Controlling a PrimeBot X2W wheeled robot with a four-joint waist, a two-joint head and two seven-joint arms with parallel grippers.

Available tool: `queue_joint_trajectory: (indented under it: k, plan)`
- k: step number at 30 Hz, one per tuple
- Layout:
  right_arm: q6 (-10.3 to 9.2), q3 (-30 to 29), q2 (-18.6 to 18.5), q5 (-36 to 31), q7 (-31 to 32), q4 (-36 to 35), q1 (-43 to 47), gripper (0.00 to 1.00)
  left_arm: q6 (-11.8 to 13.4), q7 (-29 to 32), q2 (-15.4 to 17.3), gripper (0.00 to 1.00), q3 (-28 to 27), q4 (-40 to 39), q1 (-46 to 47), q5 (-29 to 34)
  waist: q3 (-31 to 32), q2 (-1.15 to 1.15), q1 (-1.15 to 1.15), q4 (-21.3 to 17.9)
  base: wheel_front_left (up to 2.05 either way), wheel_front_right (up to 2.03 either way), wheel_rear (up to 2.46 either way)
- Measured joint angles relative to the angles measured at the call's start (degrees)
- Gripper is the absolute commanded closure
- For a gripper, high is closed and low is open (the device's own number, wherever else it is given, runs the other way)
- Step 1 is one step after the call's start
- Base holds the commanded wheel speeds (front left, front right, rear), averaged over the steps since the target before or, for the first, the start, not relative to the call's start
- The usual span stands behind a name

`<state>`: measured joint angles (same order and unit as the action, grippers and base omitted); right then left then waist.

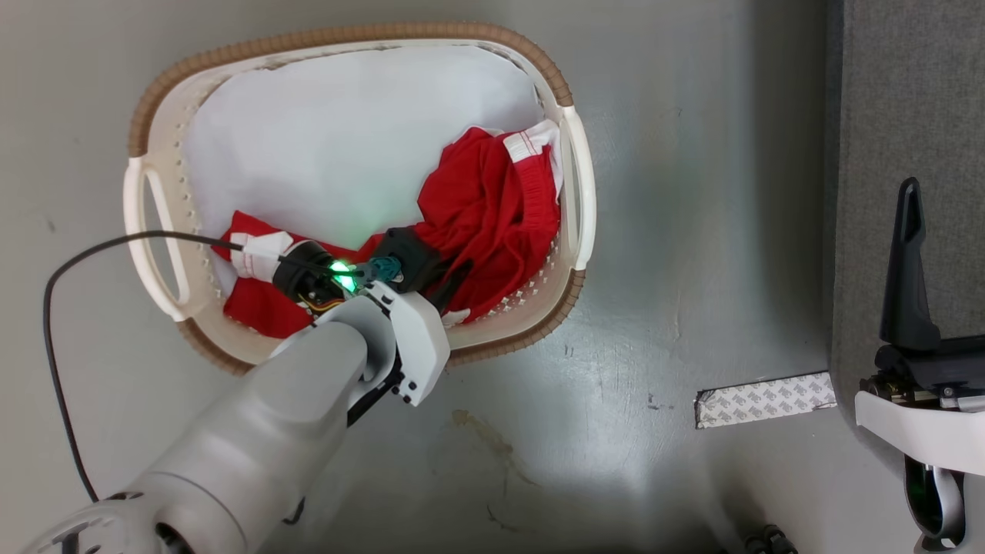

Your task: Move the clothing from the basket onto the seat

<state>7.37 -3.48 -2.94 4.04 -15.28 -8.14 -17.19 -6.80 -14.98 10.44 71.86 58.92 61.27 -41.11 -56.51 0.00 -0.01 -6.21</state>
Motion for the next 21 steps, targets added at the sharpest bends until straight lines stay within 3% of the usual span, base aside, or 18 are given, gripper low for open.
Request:
queue_joint_trajectory:
  k: [7,21]
  plan:
    - [0.01,-0.1,0.1,0.0,0.0,0.7,-0.1,0.00,-0.2,-0.1,0.7,1.00,-2.4,-2.1,0.9,0.8,0.7,0.00,0.00,0.1,0.00,0.00,0.00]
    - [0.11,2.3,0.1,2.2,0.1,6.0,-0.6,0.00,3.0,-0.2,7.3,1.00,-17.0,-18.1,-7.2,4.4,11.1,0.01,0.01,0.1,0.00,0.00,0.00]
